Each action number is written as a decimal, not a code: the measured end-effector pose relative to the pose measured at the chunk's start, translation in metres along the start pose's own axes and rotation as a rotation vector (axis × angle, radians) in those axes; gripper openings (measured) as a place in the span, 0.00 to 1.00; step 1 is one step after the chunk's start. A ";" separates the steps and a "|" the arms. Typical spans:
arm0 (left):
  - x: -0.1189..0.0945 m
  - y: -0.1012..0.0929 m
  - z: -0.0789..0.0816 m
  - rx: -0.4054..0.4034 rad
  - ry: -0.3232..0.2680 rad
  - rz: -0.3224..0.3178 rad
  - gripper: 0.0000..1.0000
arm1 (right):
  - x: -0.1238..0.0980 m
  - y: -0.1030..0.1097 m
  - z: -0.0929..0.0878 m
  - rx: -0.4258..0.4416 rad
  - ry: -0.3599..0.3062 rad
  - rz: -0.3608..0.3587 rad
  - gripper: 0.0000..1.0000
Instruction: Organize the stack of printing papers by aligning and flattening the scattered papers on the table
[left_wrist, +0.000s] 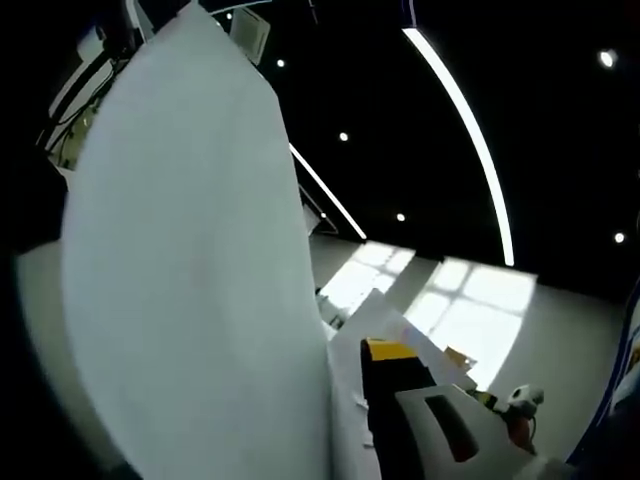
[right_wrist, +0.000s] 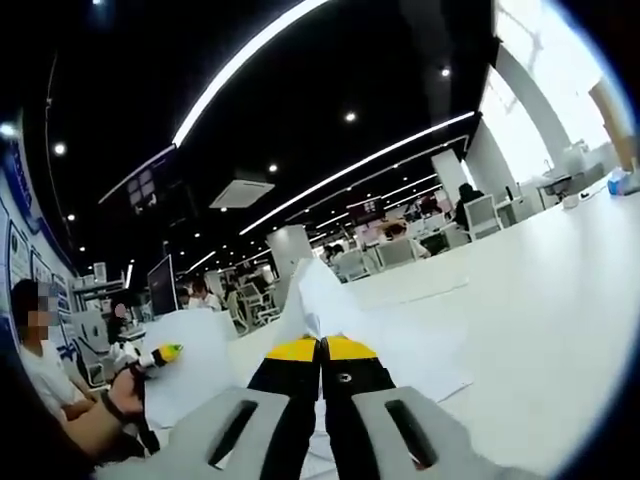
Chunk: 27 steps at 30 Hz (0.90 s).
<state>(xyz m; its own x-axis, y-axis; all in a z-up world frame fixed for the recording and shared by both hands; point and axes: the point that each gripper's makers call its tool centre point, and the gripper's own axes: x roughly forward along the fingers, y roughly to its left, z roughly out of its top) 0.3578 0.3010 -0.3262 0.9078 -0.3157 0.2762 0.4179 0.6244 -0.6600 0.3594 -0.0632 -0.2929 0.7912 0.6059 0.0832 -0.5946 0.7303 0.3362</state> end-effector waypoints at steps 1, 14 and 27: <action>0.000 0.000 0.000 0.001 0.001 0.000 0.18 | 0.000 0.000 0.000 0.001 0.000 0.001 0.00; -0.001 -0.004 -0.002 0.007 0.001 0.002 0.20 | 0.002 0.001 0.004 0.015 -0.009 0.012 0.00; 0.000 -0.003 -0.002 0.008 0.002 0.000 0.23 | 0.002 0.002 0.008 0.023 -0.015 0.016 0.00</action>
<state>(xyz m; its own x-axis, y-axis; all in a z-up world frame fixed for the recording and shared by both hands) 0.3561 0.2978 -0.3251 0.9076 -0.3174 0.2748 0.4183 0.6298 -0.6545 0.3609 -0.0628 -0.2849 0.7837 0.6125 0.1032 -0.6041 0.7129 0.3561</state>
